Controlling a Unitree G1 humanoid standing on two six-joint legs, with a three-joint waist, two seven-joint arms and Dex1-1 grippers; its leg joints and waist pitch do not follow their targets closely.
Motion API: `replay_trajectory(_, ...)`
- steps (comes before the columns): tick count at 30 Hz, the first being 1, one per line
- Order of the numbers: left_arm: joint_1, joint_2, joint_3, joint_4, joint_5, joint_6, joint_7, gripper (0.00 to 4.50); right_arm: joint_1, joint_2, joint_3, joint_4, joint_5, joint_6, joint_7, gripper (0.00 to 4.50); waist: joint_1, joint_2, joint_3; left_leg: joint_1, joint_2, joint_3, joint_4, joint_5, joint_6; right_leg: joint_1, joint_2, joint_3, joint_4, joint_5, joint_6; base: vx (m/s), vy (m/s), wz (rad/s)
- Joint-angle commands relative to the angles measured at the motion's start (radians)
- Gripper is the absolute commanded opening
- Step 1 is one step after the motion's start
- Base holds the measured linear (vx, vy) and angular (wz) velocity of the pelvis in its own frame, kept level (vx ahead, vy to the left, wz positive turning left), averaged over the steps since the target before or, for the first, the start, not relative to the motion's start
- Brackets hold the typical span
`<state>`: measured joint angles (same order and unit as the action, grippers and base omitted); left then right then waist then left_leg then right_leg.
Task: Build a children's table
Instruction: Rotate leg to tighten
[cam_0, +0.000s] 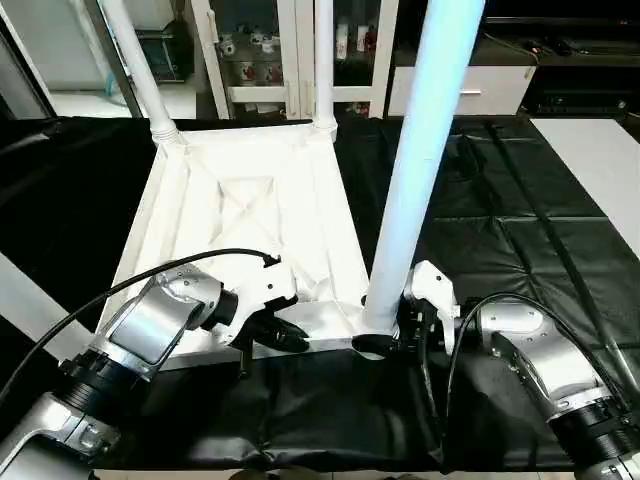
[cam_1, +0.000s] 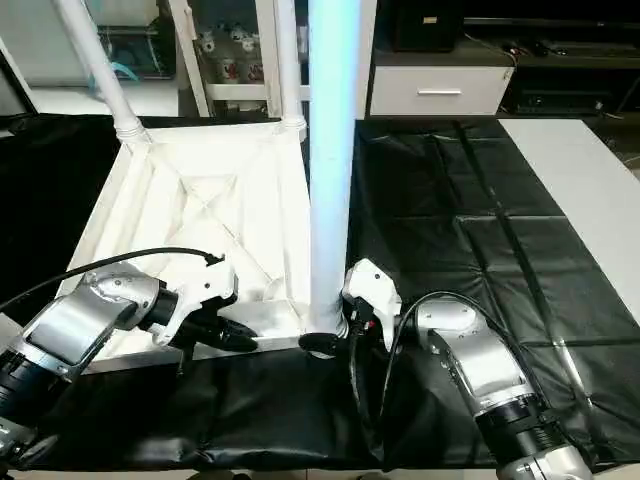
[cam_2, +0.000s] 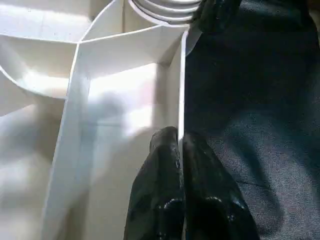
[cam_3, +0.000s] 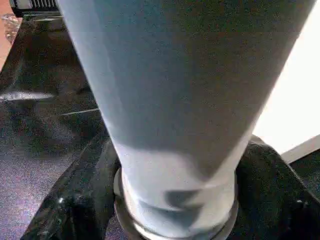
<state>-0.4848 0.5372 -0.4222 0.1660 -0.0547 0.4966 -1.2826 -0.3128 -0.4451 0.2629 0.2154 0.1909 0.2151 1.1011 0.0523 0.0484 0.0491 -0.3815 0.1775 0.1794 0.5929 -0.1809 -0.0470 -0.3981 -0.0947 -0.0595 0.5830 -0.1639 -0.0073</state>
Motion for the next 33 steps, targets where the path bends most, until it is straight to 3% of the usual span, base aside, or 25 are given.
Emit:
replay_trajectory(1,0.002,-0.003,-0.032,0.0,-0.011,0.009,-0.03,0.0,0.004,-0.011,0.002,0.006,-0.003,-0.006,0.013,2.86,-0.004,-0.003,-0.067,0.021,0.045,-0.013,-0.074,-0.234,0.046,0.044,-0.044,0.035,-0.054,-0.204,-0.238,0.0,0.0,0.0)
replay_trajectory(14,0.016,-0.011,-0.016,-0.002,-0.012,0.018,0.003,0.0,0.01,0.028,-0.018,0.033,-0.001,0.003,-0.049,2.72,-0.005,-0.002,-0.069,0.02,0.044,-0.013,-0.073,-0.22,0.049,0.045,-0.043,0.034,-0.051,-0.189,-0.244,0.0,0.0,0.0)
replay_trajectory(17,-0.011,-0.112,0.043,0.082,0.013,0.012,0.183,0.0,-0.026,0.153,-0.096,0.134,-0.024,-0.015,-0.302,2.72,-0.015,-0.004,-0.06,0.02,0.04,-0.013,-0.075,-0.288,0.023,0.038,-0.045,0.033,-0.063,-0.288,-0.228,0.0,0.0,0.0)
replay_trajectory(19,-0.027,-0.168,0.069,0.125,0.024,0.009,0.276,0.0,-0.041,0.211,-0.117,0.174,-0.039,-0.015,-0.416,2.72,-0.026,-0.005,-0.055,0.026,0.037,-0.02,-0.076,-0.375,-0.016,0.032,-0.047,0.029,-0.075,-0.45,-0.18,-0.028,0.001,-0.02)
replay_trajectory(20,-0.033,-0.188,0.079,0.14,0.027,0.01,0.31,0.0,-0.046,0.229,-0.12,0.185,-0.048,-0.017,-0.453,2.72,-0.032,-0.005,-0.053,0.022,0.036,-0.022,-0.077,-0.397,-0.022,0.029,-0.046,0.028,-0.076,-0.482,-0.166,-0.056,0.002,-0.05)
replay_trajectory(21,-0.033,-0.19,0.08,0.142,0.027,0.009,0.312,0.0,-0.046,0.23,-0.12,0.186,-0.048,-0.017,-0.456,2.72,-0.035,-0.006,-0.053,0.027,0.034,-0.026,-0.077,-0.422,-0.03,0.029,-0.048,0.024,-0.085,-0.537,-0.136,-0.051,0.007,-0.07)
replay_trajectory(22,-0.051,-0.251,0.11,0.198,0.023,0.0,0.396,0.0,-0.062,0.284,-0.116,0.221,-0.081,-0.023,-0.561,2.72,-0.038,-0.01,-0.053,0.029,0.033,-0.026,-0.076,-0.43,-0.025,0.026,-0.047,0.024,-0.093,-0.563,-0.117,0.0,0.0,0.0)
replay_trajectory(23,-0.057,-0.265,0.117,0.215,0.024,-0.004,0.421,0.0,-0.067,0.299,-0.115,0.23,-0.089,-0.023,-0.592,2.72,-0.039,-0.008,-0.049,0.028,0.031,-0.026,-0.075,-0.434,-0.025,0.022,-0.048,0.022,-0.096,-0.579,-0.11,0.0,0.0,0.0)
replay_trajectory(25,-0.086,-0.322,0.145,0.298,0.039,-0.031,0.54,0.0,-0.095,0.371,-0.122,0.28,-0.128,-0.025,-0.735,2.72,-0.053,-0.006,-0.049,0.032,0.026,-0.031,-0.074,-0.467,-0.03,0.018,-0.046,0.012,-0.107,-0.636,-0.083,0.0,0.0,0.0)
replay_trajectory(27,-0.101,-0.348,0.161,0.34,0.053,-0.05,0.602,0.0,-0.112,0.406,-0.132,0.311,-0.146,-0.026,-0.805,2.72,-0.059,-0.002,-0.048,0.046,0.024,-0.033,-0.07,-0.501,-0.026,0.009,-0.044,0.003,-0.12,-0.661,-0.069,0.0,0.0,0.0)
replay_trajectory(29,-0.12,-0.381,0.172,0.391,0.075,-0.068,0.678,0.0,-0.142,0.463,-0.145,0.365,-0.163,-0.041,-0.901,2.72,-0.064,-0.004,-0.045,0.05,0.023,-0.035,-0.072,-0.525,-0.022,0.007,-0.042,-0.006,-0.13,-0.675,-0.056,0.0,0.0,0.0)
replay_trajectory(30,-0.13,-0.392,0.167,0.415,0.093,-0.081,0.712,0.0,-0.164,0.499,-0.149,0.398,-0.171,-0.062,-0.954,2.72,-0.069,-0.001,-0.041,0.059,0.022,-0.037,-0.07,-0.563,-0.023,0.002,-0.039,-0.017,-0.141,-0.7,-0.04,-0.053,0.018,0.04)
replay_trajectory(31,-0.132,-0.393,0.166,0.419,0.096,-0.084,0.717,0.0,-0.168,0.505,-0.15,0.404,-0.172,-0.067,-0.963,2.72,-0.078,0.009,-0.033,0.075,0.025,-0.043,-0.072,-0.642,-0.031,-0.003,-0.032,-0.043,-0.155,-0.713,-0.017,-0.051,0.028,0.0)
replay_trajectory(32,-0.133,-0.395,0.168,0.421,0.096,-0.085,0.719,0.0,-0.174,0.515,-0.15,0.413,-0.167,-0.08,-0.96,2.72,-0.083,0.01,-0.032,0.07,0.027,-0.047,-0.08,-0.671,-0.03,0.012,-0.027,-0.058,-0.158,-0.699,-0.005,-0.051,0.028,0.0)
replay_trajectory(33,-0.132,-0.396,0.169,0.42,0.095,-0.088,0.716,0.0,-0.178,0.52,-0.153,0.417,-0.159,-0.087,-0.95,2.72,-0.084,0.028,-0.028,0.058,0.049,-0.058,-0.118,-0.773,-0.041,0.042,-0.018,-0.07,-0.121,-0.601,-0.012,0.0,0.0,0.0)
